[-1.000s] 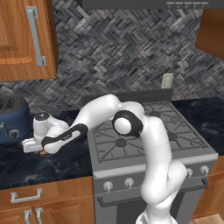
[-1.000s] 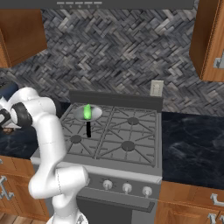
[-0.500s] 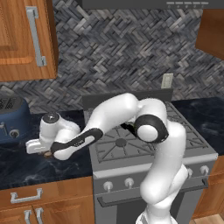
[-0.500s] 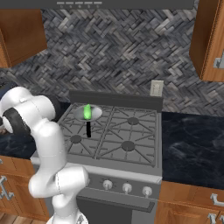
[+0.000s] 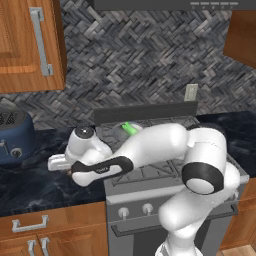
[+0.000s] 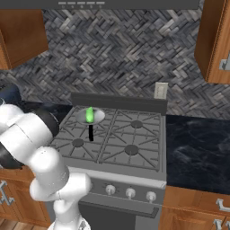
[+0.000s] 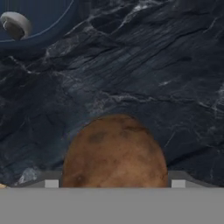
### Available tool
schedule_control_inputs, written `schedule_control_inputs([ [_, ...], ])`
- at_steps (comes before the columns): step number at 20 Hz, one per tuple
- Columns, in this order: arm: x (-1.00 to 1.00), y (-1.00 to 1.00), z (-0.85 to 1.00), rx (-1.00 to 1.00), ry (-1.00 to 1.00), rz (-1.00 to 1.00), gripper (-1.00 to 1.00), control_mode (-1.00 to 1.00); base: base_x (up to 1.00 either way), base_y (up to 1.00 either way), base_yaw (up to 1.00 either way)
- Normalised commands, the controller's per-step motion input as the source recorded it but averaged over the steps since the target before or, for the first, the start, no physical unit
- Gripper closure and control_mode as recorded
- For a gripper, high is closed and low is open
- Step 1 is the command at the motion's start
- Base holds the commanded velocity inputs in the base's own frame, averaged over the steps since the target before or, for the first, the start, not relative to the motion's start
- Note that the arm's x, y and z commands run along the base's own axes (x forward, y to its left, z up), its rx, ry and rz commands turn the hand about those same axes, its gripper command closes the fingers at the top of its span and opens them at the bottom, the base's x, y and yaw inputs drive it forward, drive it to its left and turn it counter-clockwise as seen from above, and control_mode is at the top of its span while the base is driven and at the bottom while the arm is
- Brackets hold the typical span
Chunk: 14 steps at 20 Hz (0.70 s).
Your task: Put the potato and corn in the pan. Then turn on the rear left burner and set the heat to medium.
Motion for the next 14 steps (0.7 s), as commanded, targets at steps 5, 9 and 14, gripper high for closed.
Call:
schedule_control_inputs([
  [5, 0.25, -0.68, 0.43, 0.0, 0.05, 0.0, 1.0, -1.0, 0.0, 0.0, 0.0],
  [9, 0.24, -0.73, 0.32, 0.0, 0.07, 0.0, 1.0, -1.0, 0.0, 0.0, 0.0],
  [14, 0.31, -0.76, 0.14, 0.0, 0.07, 0.0, 1.0, -1.0, 0.0, 0.0, 0.0],
])
